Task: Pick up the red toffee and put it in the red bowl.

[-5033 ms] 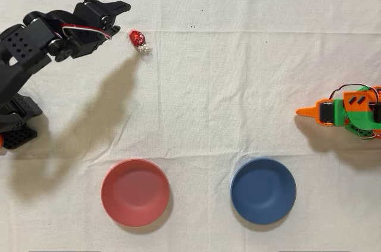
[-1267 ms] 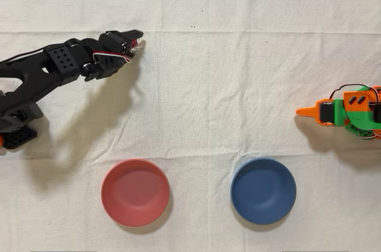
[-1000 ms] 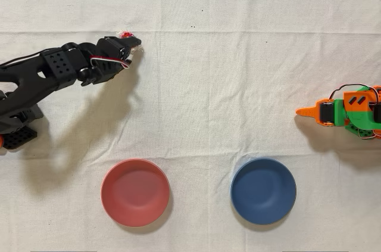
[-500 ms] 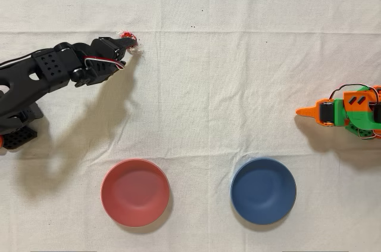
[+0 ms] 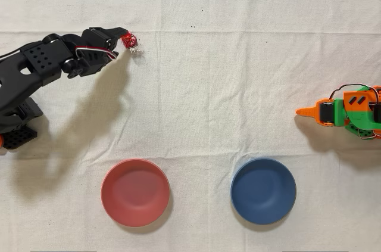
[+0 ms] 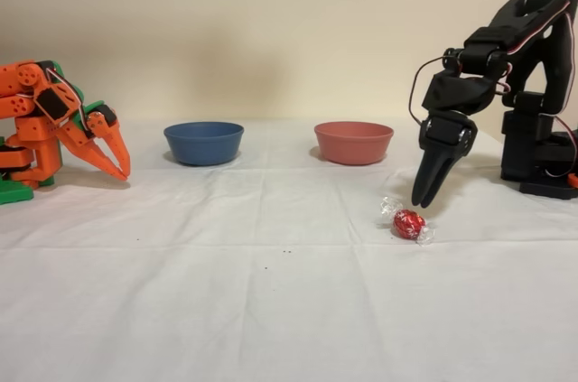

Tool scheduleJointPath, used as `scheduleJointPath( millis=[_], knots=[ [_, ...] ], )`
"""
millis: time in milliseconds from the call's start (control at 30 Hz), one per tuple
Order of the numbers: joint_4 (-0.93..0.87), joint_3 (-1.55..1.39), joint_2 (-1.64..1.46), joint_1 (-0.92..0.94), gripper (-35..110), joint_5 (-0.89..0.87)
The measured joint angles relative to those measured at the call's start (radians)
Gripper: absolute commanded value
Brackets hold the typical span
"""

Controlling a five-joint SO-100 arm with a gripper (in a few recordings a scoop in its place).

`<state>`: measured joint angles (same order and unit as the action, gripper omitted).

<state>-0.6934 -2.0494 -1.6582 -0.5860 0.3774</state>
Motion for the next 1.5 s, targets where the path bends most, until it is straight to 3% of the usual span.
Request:
scheduleJointPath(
  millis=[1200,1500],
  knots=[
    [0.14,0.089,0.192,0.002,26,0.043],
    [0.173,0.089,0.21,0.026,14,0.054]
  ],
)
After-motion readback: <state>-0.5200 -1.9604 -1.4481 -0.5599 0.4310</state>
